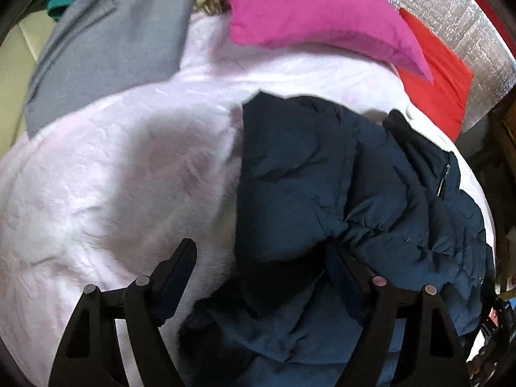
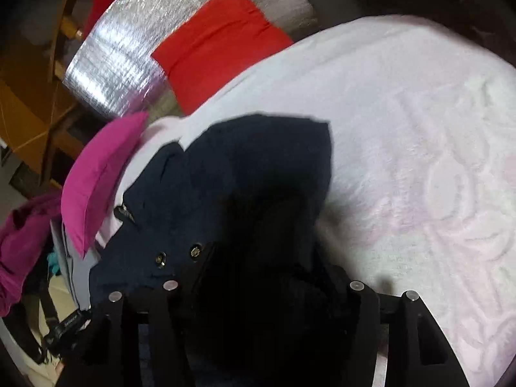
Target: Fold large clothes
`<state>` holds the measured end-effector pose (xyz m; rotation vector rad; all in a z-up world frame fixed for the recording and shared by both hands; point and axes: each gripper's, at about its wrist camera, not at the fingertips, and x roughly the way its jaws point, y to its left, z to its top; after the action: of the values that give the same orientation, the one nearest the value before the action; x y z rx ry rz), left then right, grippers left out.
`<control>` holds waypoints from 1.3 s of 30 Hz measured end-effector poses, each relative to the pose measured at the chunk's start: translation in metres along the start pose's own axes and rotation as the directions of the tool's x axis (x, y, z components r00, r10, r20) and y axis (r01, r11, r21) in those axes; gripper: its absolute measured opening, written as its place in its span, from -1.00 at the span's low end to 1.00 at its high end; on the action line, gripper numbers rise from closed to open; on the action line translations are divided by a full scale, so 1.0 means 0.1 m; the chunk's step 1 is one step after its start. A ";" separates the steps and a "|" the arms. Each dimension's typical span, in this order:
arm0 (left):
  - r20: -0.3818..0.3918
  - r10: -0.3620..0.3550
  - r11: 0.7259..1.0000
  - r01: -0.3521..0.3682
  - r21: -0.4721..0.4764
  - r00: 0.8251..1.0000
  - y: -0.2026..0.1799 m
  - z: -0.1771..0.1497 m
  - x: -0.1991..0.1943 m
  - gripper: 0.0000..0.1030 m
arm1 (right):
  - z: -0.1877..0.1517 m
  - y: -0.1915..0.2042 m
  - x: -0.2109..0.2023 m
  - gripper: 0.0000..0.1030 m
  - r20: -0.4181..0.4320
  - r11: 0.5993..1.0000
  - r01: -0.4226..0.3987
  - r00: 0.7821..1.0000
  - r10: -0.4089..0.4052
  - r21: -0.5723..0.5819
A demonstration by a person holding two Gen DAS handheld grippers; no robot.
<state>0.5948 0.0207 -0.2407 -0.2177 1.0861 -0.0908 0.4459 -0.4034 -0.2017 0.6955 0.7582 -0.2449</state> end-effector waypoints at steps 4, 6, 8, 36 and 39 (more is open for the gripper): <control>0.082 0.102 0.994 -0.105 0.042 0.991 -0.03 0.01 -0.23 0.60 | 0.06 -0.13 -0.32 0.33 0.087 0.999 0.008 0.996 -0.011 0.040; 0.105 0.150 0.987 -0.156 0.047 0.983 -0.03 0.00 -0.34 0.60 | 0.07 -0.16 -0.51 0.34 0.127 0.999 0.022 0.992 -0.028 0.044; 0.124 0.192 0.979 -0.199 0.044 0.974 -0.02 -0.01 -0.43 0.60 | 0.06 -0.11 -0.67 0.34 0.155 0.999 0.033 0.987 -0.035 0.017; 0.580 0.306 0.922 -0.387 0.018 0.755 0.20 -2.03 -3.70 0.80 | -2.06 1.73 -2.69 0.69 0.210 0.821 0.039 0.973 0.100 -0.570; 0.606 0.329 0.913 -0.407 -0.008 0.725 0.22 -2.22 -3.95 0.81 | -2.23 1.85 -2.89 0.70 0.218 0.822 0.045 0.971 0.098 -0.567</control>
<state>0.2139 0.0844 -0.0023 0.0943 0.4643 0.2605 0.2006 -0.1287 -0.0238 0.0975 0.5458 -0.0619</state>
